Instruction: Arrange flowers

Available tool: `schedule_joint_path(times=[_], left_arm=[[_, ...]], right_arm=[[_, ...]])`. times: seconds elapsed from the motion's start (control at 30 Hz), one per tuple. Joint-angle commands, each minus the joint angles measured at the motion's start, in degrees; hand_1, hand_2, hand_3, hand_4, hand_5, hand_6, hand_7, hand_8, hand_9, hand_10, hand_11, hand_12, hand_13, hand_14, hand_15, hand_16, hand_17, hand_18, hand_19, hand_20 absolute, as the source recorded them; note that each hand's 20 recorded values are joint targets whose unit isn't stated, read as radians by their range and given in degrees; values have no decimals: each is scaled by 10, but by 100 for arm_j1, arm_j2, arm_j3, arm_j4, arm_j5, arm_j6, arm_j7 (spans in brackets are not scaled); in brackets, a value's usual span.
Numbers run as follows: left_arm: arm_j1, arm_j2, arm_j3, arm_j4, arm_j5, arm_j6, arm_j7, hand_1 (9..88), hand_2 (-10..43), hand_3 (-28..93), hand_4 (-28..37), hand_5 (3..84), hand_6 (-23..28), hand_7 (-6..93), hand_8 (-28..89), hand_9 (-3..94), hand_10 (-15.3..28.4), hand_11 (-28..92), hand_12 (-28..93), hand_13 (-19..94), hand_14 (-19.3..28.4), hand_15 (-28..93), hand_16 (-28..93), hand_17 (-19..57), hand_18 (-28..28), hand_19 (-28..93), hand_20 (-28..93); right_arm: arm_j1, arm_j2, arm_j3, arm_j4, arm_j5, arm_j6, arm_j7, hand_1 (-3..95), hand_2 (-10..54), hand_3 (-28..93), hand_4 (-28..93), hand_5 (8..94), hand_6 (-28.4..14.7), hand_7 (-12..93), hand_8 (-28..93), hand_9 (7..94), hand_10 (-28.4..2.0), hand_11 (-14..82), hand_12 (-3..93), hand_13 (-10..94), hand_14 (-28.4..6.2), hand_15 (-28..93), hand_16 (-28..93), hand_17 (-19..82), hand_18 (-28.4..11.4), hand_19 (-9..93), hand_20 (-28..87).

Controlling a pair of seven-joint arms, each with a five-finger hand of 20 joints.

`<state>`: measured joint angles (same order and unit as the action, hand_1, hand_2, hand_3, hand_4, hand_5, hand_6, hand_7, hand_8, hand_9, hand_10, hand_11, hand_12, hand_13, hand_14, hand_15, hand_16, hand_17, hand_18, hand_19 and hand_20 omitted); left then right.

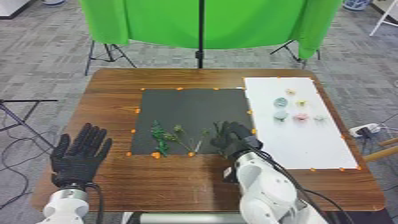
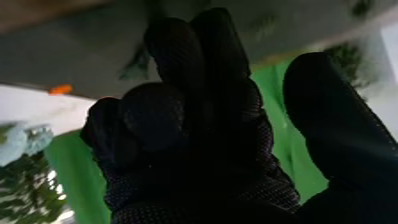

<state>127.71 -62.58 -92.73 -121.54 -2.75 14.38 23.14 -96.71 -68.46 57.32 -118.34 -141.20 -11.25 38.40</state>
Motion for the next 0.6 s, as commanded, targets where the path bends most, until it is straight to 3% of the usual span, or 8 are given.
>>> schedule_joint_path(times=[0.03,0.1,0.23,0.33,0.37,0.43,0.5,0.6], left_arm=[[54,-65,84,36,-40,29,-77,259,156,773,-283,497,110,176,-102,425,164,259,113,311,164,399,-79,-82,142,368,126],[44,-70,83,41,-19,19,-76,259,156,773,-283,497,110,176,-102,425,164,259,113,311,164,400,-79,-82,142,368,126],[90,-77,39,13,-27,15,8,260,156,772,-283,497,110,176,-102,425,164,259,113,310,165,400,-79,-82,142,367,125],[118,-102,-2,2,-17,14,8,260,157,772,-283,496,110,176,-102,425,164,258,113,310,163,399,-79,-82,142,367,126],[131,-108,-26,19,4,-45,-2,259,156,772,-283,497,110,175,-102,425,164,258,113,310,163,399,-79,-82,142,367,126],[120,-106,-60,13,-2,-35,43,260,156,772,-283,496,110,174,-102,424,164,257,112,309,163,399,-79,-82,142,368,126],[87,-102,-80,33,58,-146,50,259,156,772,-283,494,109,173,-102,423,164,257,112,308,163,396,-79,-82,142,367,125],[64,-79,-103,23,84,-173,99,259,155,772,-283,491,109,172,-101,421,163,255,112,307,163,395,-78,-82,142,366,125]], right_arm=[[92,57,349,66,-329,1091,219,292,36,794,-186,721,-70,443,-72,740,-215,419,255,672,-186,789,288,391,-284,932,671],[135,136,573,134,-335,1355,289,301,19,792,-194,693,-72,477,10,735,-216,426,260,670,-184,790,290,392,-284,932,673],[115,449,1128,329,-393,1710,-214,316,-18,798,-210,653,-76,447,27,679,-220,431,246,629,-184,785,282,366,-282,932,673],[143,635,1350,441,-707,1250,-50,348,-75,829,-219,594,-77,353,-153,581,-218,336,189,513,-198,760,228,348,-265,932,671],[163,695,1391,521,-631,1255,-59,360,-88,835,-230,578,-77,311,-159,562,-214,298,180,478,-202,749,202,344,-265,932,675],[250,782,1385,751,-806,1170,15,387,-95,839,-244,531,-75,260,-162,491,-206,218,156,391,-210,717,163,339,-265,932,674],[313,858,1412,877,-707,1019,13,408,-95,842,-259,520,-75,255,-161,462,-202,205,153,367,-212,719,144,339,-265,932,673],[385,878,1395,1103,-769,945,-76,424,-95,848,-273,512,-73,260,-164,447,-199,198,149,359,-212,726,133,337,-264,932,676]])
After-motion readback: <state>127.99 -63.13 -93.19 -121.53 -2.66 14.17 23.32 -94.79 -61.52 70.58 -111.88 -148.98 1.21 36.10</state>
